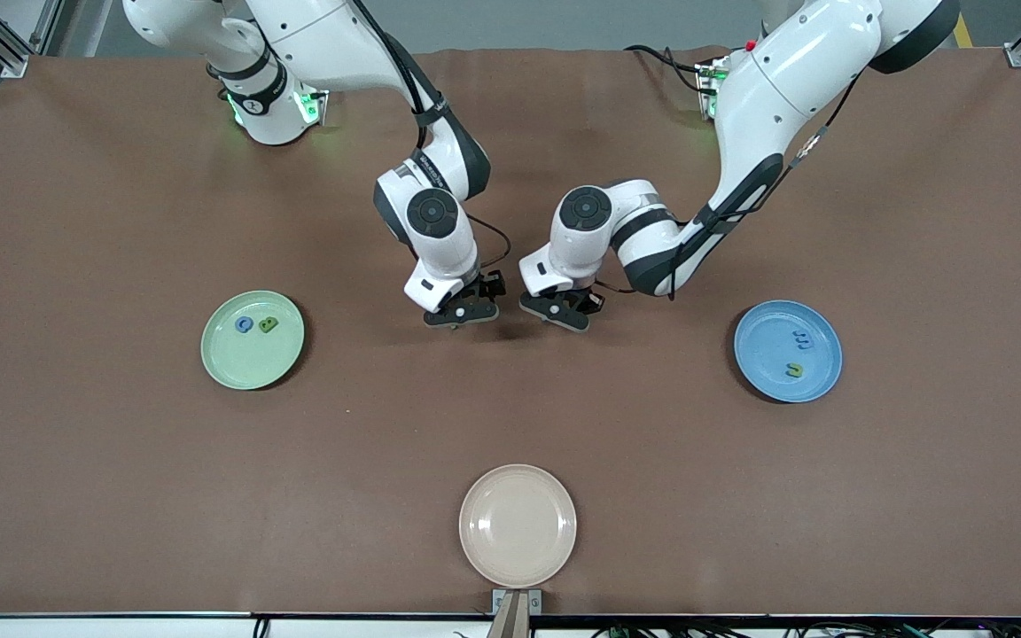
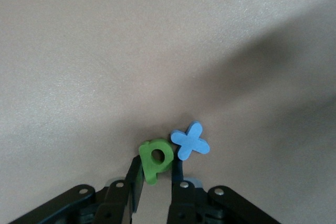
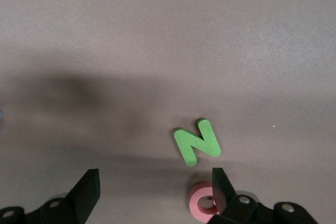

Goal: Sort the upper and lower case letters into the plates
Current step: 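Grasp the green p with the left gripper while the right gripper reaches N, then place the p on the blue plate while the right gripper grasps N, then place the green N on the green plate while the left gripper reaches x, then grasp the blue x with the left gripper while the right gripper reaches D, then place the x on the blue plate while the right gripper grasps D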

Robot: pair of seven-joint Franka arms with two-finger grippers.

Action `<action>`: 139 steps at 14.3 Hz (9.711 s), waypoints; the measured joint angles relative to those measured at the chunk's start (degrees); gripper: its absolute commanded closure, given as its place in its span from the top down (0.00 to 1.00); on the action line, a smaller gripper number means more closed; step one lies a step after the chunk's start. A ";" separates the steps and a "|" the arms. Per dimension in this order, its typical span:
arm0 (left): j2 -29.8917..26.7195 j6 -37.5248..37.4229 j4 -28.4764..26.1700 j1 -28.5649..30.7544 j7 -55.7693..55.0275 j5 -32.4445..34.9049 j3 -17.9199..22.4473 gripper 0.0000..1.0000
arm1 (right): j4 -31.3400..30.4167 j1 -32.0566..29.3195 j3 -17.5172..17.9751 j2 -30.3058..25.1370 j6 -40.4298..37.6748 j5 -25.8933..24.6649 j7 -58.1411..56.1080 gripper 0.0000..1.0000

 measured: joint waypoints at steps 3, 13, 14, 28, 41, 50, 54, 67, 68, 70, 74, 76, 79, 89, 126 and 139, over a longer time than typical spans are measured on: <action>0.05 0.00 0.15 0.11 0.00 0.00 0.08 0.05 | 0.00 -0.02 -0.26 0.93 0.39 -0.01 -0.47 0.76; -0.86 -0.08 1.81 2.50 0.06 0.39 0.37 0.03 | 0.23 -0.40 -0.64 1.67 0.73 -0.03 -1.51 0.59; -1.67 -0.39 1.93 3.48 0.32 0.44 0.33 0.03 | 0.25 -0.45 -0.65 1.67 0.74 -0.02 -2.20 0.59; -13.43 -5.15 -12.09 40.93 8.26 0.48 -15.50 0.05 | 0.22 -3.66 -0.98 1.73 0.50 -0.03 -13.22 0.65; -10.99 -2.58 -19.35 59.30 18.00 12.56 -17.88 0.09 | 0.34 -3.71 -1.02 1.60 0.55 -0.92 -15.33 0.18; -7.40 -1.17 -19.04 59.53 17.92 15.62 -17.81 1.00 | 1.11 -6.86 -2.86 0.09 -7.84 -0.97 -15.07 0.00; -7.51 -1.75 -17.24 59.93 17.91 16.11 -20.08 1.00 | 0.55 -16.74 -4.31 -6.95 -16.30 -1.17 -25.06 0.00; -4.19 -14.57 -0.24 24.62 -18.00 6.14 -21.01 1.00 | -14.96 -35.76 -4.61 -10.79 1.46 -6.46 -49.49 0.01; -2.97 -14.57 2.03 20.00 -19.78 5.46 -18.02 1.00 | -14.98 -35.97 -4.60 -10.47 1.45 -6.45 -49.49 0.02; -0.65 -14.55 6.07 11.88 -21.27 2.64 -12.55 1.00 | -14.95 -36.97 -4.59 -9.54 1.55 -6.45 -49.49 0.19; 2.04 -14.32 10.48 2.15 -21.45 -3.21 -6.14 1.00 | -14.74 -38.21 -4.53 -8.72 1.69 -6.45 -49.51 1.00; 2.74 -12.30 11.16 0.56 -21.46 -3.66 -4.69 1.00 | -13.80 -38.19 -4.22 -8.72 -0.53 -6.35 -49.39 1.00; 4.22 -10.61 11.71 0.54 -21.44 -3.68 -4.29 1.00 | -8.76 -37.97 -3.61 -8.97 -10.82 -3.51 -45.82 1.00; 7.07 -9.51 11.86 -0.11 -21.07 -3.66 -4.11 0.62 | -5.49 -19.58 -2.52 -11.81 -16.29 -1.90 1.16 1.00; -8.88 -20.59 -4.55 40.19 3.04 -0.39 -22.35 0.06 | -8.71 2.95 -2.82 -3.28 5.23 -1.95 53.08 0.01; -4.89 -7.33 -22.33 66.91 9.12 21.45 -26.11 0.10 | -11.59 -1.77 -16.99 -13.67 -8.97 -2.09 19.37 0.00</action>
